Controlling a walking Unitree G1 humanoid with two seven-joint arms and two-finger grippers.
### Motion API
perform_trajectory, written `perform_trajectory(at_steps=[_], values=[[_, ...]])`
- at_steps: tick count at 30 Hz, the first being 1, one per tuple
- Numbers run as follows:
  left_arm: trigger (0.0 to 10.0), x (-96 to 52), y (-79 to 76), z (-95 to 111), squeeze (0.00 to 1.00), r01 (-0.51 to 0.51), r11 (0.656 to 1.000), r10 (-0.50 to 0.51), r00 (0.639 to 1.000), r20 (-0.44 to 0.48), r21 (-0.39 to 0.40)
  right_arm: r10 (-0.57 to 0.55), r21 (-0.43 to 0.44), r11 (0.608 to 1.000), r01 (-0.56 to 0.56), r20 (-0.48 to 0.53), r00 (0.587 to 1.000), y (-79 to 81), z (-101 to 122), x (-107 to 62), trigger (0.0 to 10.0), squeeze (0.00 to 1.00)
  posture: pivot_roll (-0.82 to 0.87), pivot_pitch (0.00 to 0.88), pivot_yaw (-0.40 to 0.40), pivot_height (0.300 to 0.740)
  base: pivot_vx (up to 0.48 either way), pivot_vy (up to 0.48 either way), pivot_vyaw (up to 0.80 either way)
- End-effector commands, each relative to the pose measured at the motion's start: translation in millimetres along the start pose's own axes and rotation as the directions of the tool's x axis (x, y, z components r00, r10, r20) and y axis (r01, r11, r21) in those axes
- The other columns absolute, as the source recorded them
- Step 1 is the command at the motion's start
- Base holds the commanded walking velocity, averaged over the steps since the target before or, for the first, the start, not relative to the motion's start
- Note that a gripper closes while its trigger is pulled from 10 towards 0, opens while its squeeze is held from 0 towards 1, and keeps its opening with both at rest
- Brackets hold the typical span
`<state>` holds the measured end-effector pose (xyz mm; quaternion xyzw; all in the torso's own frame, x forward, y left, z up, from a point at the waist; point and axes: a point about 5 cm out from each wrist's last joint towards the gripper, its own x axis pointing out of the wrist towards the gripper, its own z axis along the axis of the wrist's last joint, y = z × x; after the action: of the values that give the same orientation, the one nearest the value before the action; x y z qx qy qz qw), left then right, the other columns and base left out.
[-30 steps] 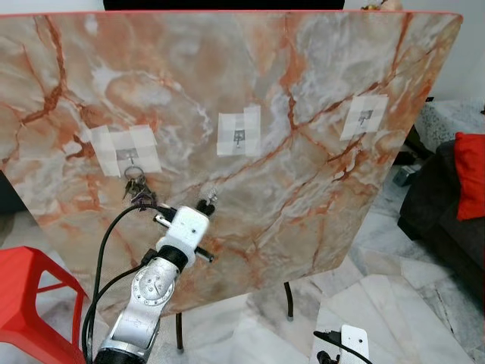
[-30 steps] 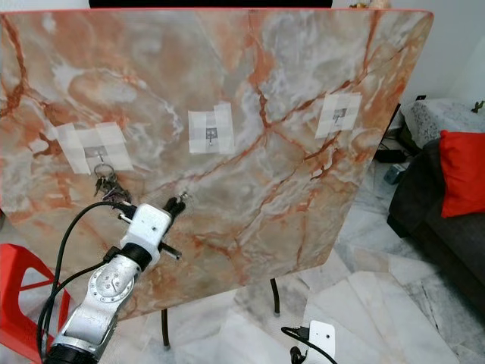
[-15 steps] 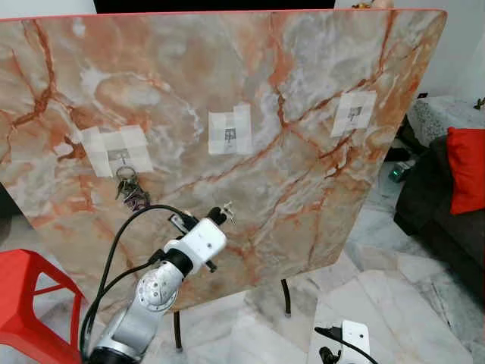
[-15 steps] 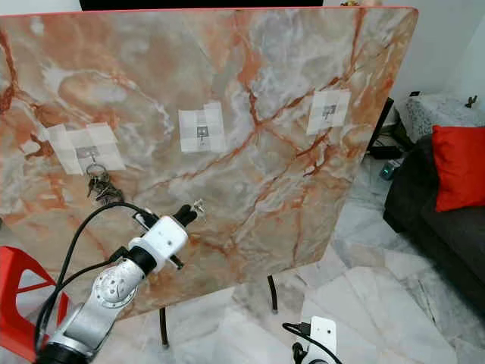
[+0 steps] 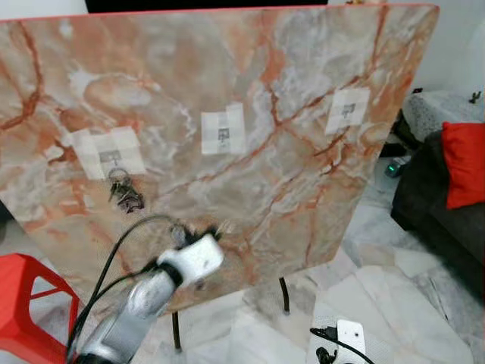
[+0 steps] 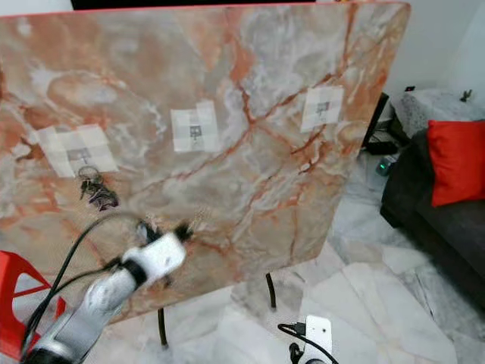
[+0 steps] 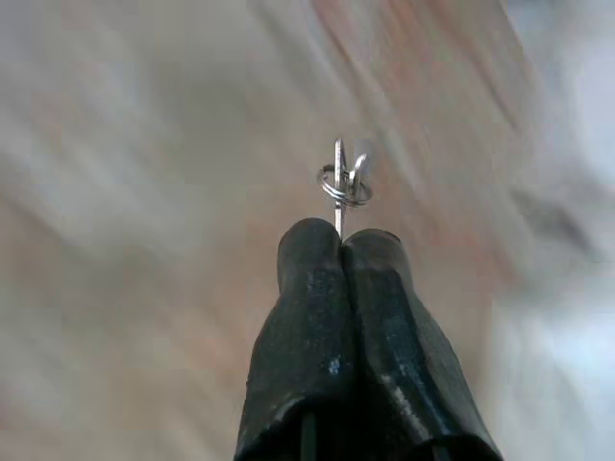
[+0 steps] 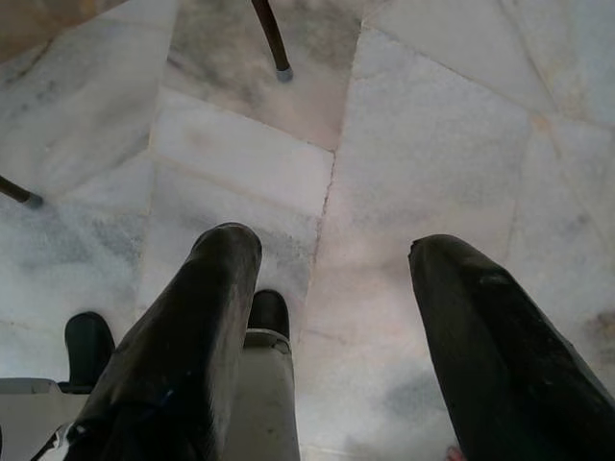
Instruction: Hang keys on a hook
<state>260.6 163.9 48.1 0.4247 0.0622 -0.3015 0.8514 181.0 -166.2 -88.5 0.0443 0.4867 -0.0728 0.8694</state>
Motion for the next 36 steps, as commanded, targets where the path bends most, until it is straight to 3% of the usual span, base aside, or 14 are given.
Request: perform_trajectory(at_steps=[1, 2, 3, 5, 6, 7, 8, 12, 17, 21, 23, 25, 28, 36], values=[[10.0, -3.0, -14.6, -12.2, 0.00, 0.091, 0.995, -0.089, 0.994, -0.062, 0.029, -0.001, -0.011, 1.000, 0.001, 0.006, 1.000, 1.2, 2.3, 0.2, 10.0, 0.00, 0.05, 0.000, -0.072, 0.737, 0.000, 0.000, 0.00], [10.0, -15.6, -32.9, -41.4, 0.00, 0.211, 0.977, -0.199, 0.956, -0.214, 0.032, 0.000, -0.018, 1.000, 0.000, 0.004, 1.000, 1.2, 2.3, 0.3, 10.0, 0.00, 0.05, 0.000, -0.072, 0.737, 0.000, 0.000, 0.00], [10.0, -21.8, -39.4, -53.1, 0.00, 0.256, 0.966, -0.239, 0.931, -0.276, 0.027, 0.000, -0.022, 1.000, 0.000, 0.004, 1.000, 1.2, 2.3, 0.3, 10.0, 0.00, 0.05, 0.000, -0.072, 0.737, 0.000, 0.000, 0.00], [10.0, -49.9, -61.0, -92.2, 0.00, 0.456, 0.890, -0.397, 0.754, -0.523, -0.019, 0.002, -0.032, 0.999, -0.002, 0.000, 1.000, 1.4, 2.0, 0.3, 10.0, 0.00, 0.05, 0.000, -0.072, 0.737, 0.000, 0.000, 0.00], [10.0, -49.9, -61.0, -92.2, 0.00, 0.456, 0.890, -0.397, 0.754, -0.523, -0.019, 0.002, -0.032, 0.999, -0.002, 0.000, 1.000, 1.4, 2.0, 0.3, 10.0, 0.00, 0.05, 0.000, -0.072, 0.737, 0.000, 0.000, 0.00], [10.0, -63.5, -68.4, -104.0, 0.00, 0.529, 0.847, -0.454, 0.671, -0.586, -0.050, 0.003, -0.033, 0.999, -0.003, -0.001, 1.000, 1.5, 2.0, 0.3, 10.0, 0.00, 0.05, 0.000, -0.072, 0.737, 0.000, 0.000, 0.00], [10.0, -73.2, -73.1, -111.6, 0.00, 0.546, 0.832, -0.483, 0.624, -0.614, -0.099, 0.004, -0.035, 0.999, -0.004, -0.001, 1.000, 1.6, 1.9, 0.3, 10.0, 0.00, 0.05, 0.000, -0.070, 0.737, 0.000, 0.000, 0.00], [10.0, -55.4, -54.7, -103.0, 0.00, 0.316, 0.942, -0.320, 0.761, -0.564, -0.108, 0.006, -0.052, 0.999, -0.006, 0.001, 1.000, 0.2, 2.9, 0.4, 10.0, 0.00, 0.06, 0.000, -0.078, 0.737, 0.000, 0.000, 0.00], [10.0, -31.1, -40.6, -80.2, 0.00, 0.155, 0.968, -0.230, 0.864, -0.449, -0.198, 0.012, -0.070, 0.997, -0.011, 0.003, 1.000, 0.0, 3.1, 0.4, 10.0, 0.00, 0.05, 0.000, -0.078, 0.737, 0.000, 0.000, 0.00], [10.0, -15.7, -25.8, -56.9, 0.00, 0.069, 0.976, -0.132, 0.941, -0.310, -0.207, 0.011, -0.068, 0.998, -0.011, 0.006, 1.000, -1.0, 3.4, 0.4, 10.0, 0.00, 0.05, 0.000, -0.078, 0.737, 0.000, 0.000, 0.00], [10.0, -13.3, -22.4, -53.5, 0.00, 0.040, 0.976, -0.103, 0.951, -0.291, -0.215, 0.011, -0.068, 0.998, -0.010, 0.006, 1.000, -1.1, 3.4, 0.4, 10.0, 0.00, 0.05, 0.000, -0.079, 0.737, 0.000, 0.000, 0.00], [10.0, -5.8, -4.8, -37.6, 0.00, -0.076, 0.960, 0.021, 0.979, -0.201, -0.270, 0.010, -0.069, 0.998, -0.010, 0.006, 1.000, -1.1, 3.4, 0.4, 10.0, 0.00, 0.04, 0.000, -0.078, 0.737, 0.000, 0.000, 0.00], [10.0, -2.1, 10.3, -21.9, 0.00, -0.142, 0.933, 0.109, 0.987, -0.118, -0.332, 0.009, -0.070, 0.997, -0.009, 0.006, 1.000, -1.3, 3.4, 0.4, 10.0, 0.00, 0.04, 0.000, -0.078, 0.737, 0.000, 0.000, 0.00], [10.0, 5.3, 52.2, 27.3, 0.00, -0.224, 0.864, 0.300, 0.948, 0.105, -0.451, 0.008, -0.074, 0.997, -0.007, 0.008, 1.000, -1.4, 3.8, 0.4, 10.0, 0.00, 0.04, 0.000, -0.079, 0.737, 0.000, 0.000, 0.00]])
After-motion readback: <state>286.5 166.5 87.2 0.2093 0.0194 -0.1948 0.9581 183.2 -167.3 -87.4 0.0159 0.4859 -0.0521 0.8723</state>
